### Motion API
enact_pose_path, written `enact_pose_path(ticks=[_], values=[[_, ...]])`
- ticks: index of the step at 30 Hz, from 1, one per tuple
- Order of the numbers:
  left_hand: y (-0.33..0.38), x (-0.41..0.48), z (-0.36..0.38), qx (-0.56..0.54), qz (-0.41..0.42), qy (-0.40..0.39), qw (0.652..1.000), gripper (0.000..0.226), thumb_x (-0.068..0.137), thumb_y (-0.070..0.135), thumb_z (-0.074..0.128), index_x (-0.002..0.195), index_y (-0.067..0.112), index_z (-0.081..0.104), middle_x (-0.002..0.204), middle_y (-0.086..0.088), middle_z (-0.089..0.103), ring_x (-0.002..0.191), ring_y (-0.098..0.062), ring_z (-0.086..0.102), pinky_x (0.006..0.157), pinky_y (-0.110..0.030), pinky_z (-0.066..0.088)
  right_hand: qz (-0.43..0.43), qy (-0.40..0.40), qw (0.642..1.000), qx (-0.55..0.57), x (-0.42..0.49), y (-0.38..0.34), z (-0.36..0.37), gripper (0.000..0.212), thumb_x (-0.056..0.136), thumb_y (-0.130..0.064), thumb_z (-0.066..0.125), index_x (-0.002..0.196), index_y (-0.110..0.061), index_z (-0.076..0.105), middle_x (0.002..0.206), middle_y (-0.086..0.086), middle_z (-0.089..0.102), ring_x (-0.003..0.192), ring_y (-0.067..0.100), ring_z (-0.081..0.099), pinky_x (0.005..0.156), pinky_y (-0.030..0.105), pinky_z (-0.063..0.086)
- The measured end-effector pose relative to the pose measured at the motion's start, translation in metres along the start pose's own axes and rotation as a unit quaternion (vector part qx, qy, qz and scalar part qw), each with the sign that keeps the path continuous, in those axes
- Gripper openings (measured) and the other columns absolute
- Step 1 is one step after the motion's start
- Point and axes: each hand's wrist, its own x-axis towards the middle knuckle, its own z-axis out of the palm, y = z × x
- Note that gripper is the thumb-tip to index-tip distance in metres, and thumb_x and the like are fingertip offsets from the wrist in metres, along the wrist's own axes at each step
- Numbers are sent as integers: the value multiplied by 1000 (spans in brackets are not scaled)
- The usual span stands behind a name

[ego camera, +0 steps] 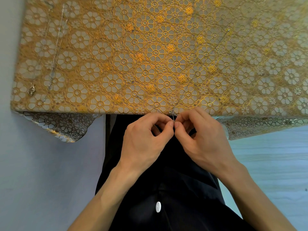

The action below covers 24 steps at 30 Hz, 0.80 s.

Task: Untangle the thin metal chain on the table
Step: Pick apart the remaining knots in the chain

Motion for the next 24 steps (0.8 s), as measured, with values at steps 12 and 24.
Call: enact_pose_path(ticks=[12,24], values=[[0,1,-2,-37,-41,-11,998,5,84,25,75,80,28,75,73,18,70,66,-6,62,64,-13,46,16,4,999,35,1,-1,-1,2,84,-22,66,83,-20,66,78,-11,59,71,8,58,65,15,45],[-1,0,-6,24,28,-5,999,6,83,27,75,83,33,73,82,16,67,74,-9,62,63,-11,43,-46,5,998,-45,-1,2,-2,14,89,-31,57,88,-20,66,83,-12,55,68,5,54,59,29,50]])
